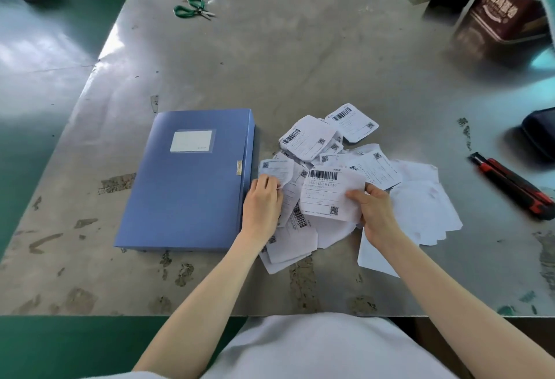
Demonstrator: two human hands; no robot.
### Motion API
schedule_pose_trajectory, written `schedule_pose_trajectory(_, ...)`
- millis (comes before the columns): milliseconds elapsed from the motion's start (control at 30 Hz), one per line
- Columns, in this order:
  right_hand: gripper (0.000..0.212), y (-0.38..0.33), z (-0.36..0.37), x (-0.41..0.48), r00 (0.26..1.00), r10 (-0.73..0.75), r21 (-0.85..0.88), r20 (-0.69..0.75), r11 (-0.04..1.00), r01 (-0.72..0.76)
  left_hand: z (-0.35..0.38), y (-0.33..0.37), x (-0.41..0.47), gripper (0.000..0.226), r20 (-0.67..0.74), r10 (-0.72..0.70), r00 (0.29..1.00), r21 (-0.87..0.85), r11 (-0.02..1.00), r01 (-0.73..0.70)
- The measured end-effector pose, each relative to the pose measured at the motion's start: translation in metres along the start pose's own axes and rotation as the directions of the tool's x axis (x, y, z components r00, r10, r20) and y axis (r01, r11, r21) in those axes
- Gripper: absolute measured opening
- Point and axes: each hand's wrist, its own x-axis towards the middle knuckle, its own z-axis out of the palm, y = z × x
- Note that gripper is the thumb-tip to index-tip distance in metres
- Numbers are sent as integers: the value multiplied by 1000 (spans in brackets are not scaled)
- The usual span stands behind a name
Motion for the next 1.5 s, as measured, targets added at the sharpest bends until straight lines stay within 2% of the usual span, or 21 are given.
schedule_pose_trajectory(100,20,0,0,0,1000,8,10,-24,1000,-8,-3,3,-17,12,-38,77,996,-34,996,-78)
schedule_pose_trajectory(200,20,0,-1,-1,1000,13,-7,-28,1000,-13,0,4,-31,16,-17,91,996,-33,995,-92)
schedule_pose_trajectory(333,18,-1,-2,0,999,20,-33,-48,999,-21,9,6,-42,43,140,-37,990,35,999,32)
schedule_pose_trajectory(433,18,-2,-3,0,999,12,-32,-47,999,-14,12,10,-41,57,156,-69,985,134,990,48)
schedule_pose_trajectory(600,18,-2,-8,-3,1000,-4,-46,-20,999,3,11,11,-31,33,102,4,995,236,971,-28)
schedule_pose_trajectory(733,17,-3,-11,-2,1000,-14,-48,-10,999,14,5,8,-25,23,100,61,993,216,973,-81)
schedule_pose_trajectory(967,25,-4,-16,-2,998,-12,-104,55,994,18,-28,15,-14,10,-71,-127,989,-67,990,122)
schedule_pose_trajectory(1100,22,-2,-16,-2,994,24,-147,107,989,-8,-42,25,-16,12,-170,-83,982,-308,951,27)
schedule_pose_trajectory(1167,21,-1,-16,0,990,56,-102,127,994,-43,-41,28,-20,16,-185,-48,982,-343,939,-19)
schedule_pose_trajectory(1267,20,-2,-16,2,985,98,-61,141,994,-91,-35,27,-24,17,-129,-57,990,-420,908,-3)
schedule_pose_trajectory(1367,20,-4,-17,4,982,108,-64,158,993,-99,-33,22,-27,22,-38,-37,999,-581,814,8)
schedule_pose_trajectory(1500,16,-6,-18,4,967,74,-64,243,996,-60,-30,19,-27,30,98,-43,994,-630,770,96)
